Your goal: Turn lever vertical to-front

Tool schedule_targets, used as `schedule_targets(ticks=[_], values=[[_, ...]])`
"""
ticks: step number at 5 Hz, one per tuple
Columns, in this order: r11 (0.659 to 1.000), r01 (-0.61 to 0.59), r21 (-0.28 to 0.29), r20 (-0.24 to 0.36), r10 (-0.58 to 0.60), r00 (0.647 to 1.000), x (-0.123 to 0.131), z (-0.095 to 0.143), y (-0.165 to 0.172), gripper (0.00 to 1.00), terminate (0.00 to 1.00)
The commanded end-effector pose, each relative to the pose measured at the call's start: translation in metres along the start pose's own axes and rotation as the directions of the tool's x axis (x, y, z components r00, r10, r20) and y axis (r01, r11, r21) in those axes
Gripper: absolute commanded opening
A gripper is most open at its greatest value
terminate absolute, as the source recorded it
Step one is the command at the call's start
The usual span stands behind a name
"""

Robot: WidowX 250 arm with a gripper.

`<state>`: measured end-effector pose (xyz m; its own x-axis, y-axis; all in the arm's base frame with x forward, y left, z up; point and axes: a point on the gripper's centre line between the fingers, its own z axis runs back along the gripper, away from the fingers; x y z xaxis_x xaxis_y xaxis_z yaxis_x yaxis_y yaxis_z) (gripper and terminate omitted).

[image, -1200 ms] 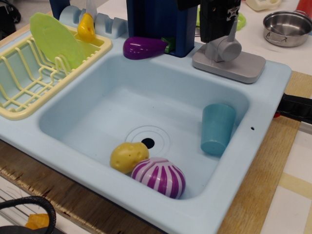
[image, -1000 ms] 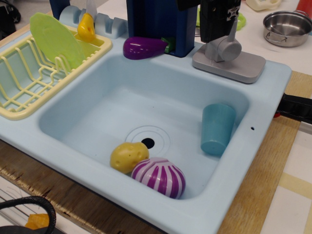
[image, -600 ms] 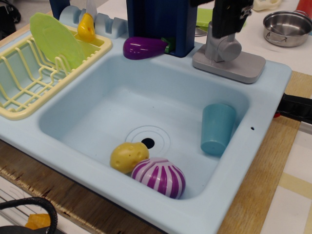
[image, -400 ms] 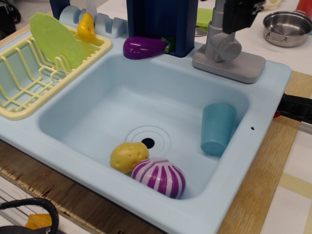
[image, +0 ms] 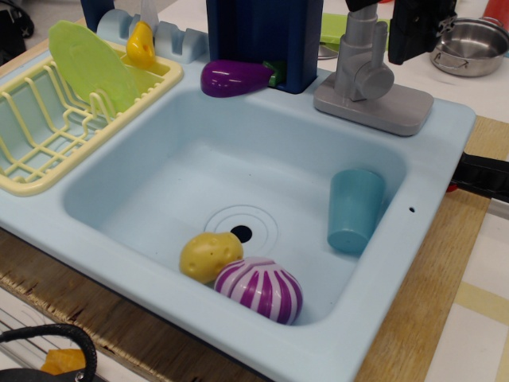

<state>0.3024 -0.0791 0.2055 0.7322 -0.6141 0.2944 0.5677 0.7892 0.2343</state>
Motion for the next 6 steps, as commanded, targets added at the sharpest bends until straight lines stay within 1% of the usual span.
schedule_targets(ticks=[1,2,4,6], values=[[1.000,-0.009,0.000,0.052,0.008,0.999,0.009,0.000,-0.002,1.00,0.00],[0.999,-0.026,-0.023,0.055,0.027,0.998,0.009,-0.011,-0.003,0.00,0.00],[0.997,-0.043,-0.057,0.025,0.045,0.999,-0.001,-0.015,-0.007,0.00,0.00],[0.993,-0.087,-0.078,-0.010,0.086,0.996,-0.020,-0.019,-0.012,0.00,0.00]])
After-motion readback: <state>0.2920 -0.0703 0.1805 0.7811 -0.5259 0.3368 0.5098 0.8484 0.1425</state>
